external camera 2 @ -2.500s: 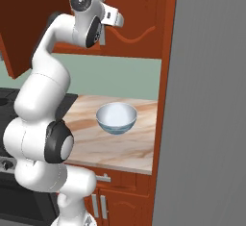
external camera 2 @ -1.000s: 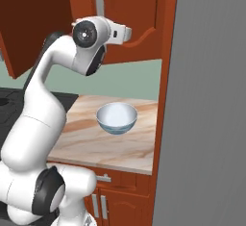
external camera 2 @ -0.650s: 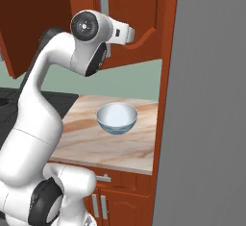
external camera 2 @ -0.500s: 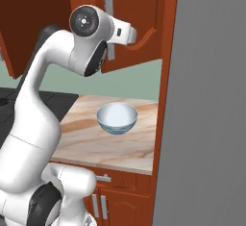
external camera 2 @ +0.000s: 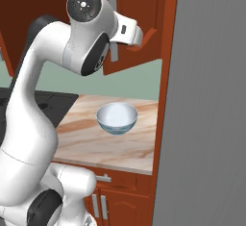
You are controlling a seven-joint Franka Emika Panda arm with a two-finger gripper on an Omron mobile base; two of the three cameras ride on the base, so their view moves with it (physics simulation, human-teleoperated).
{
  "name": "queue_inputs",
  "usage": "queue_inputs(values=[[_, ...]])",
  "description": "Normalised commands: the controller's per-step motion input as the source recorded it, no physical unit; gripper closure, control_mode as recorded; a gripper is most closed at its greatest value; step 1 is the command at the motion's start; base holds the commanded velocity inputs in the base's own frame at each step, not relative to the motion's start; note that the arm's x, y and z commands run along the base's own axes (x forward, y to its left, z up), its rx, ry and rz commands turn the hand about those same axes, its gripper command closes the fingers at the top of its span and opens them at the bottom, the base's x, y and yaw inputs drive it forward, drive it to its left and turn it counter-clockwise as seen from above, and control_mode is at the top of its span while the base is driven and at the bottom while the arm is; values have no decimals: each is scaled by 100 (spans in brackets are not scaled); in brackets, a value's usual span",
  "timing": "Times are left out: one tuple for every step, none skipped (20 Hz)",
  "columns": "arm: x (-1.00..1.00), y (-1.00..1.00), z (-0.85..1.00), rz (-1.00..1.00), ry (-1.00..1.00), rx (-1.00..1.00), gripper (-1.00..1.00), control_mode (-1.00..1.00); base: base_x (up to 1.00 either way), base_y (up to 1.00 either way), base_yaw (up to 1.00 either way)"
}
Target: Open the cabinet and setup a tea strainer by placing it in the bowl upright.
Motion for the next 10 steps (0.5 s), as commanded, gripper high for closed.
queue_inputs(values=[[-31, 0, 14, -3, 2, -7, 100, -100, 0, 0, 0], [-31, 0, 14, -4, 1, -8, 100, -100, 0, 0, 0], [-28, 3, 11, -5, 2, -10, 100, -100, 0, 0, 0], [-23, 19, 4, -6, 3, -13, 100, -100, 0, 0, 0], [-15, 36, 0, -6, 5, -15, -100, -100, 0, 0, 0], [-8, 48, 0, -5, 5, -16, -100, -100, 0, 0, 0], [-4, 52, 0, -4, 5, -16, -100, -100, 0, 0, 0], [-3, 46, 0, -4, 3, -14, -100, -100, 0, 0, 0], [-5, 36, 0, -4, 1, -11, -100, -100, 0, 0, 0], [-10, 24, 0, -4, 0, -9, -100, -100, 0, 0, 0]])
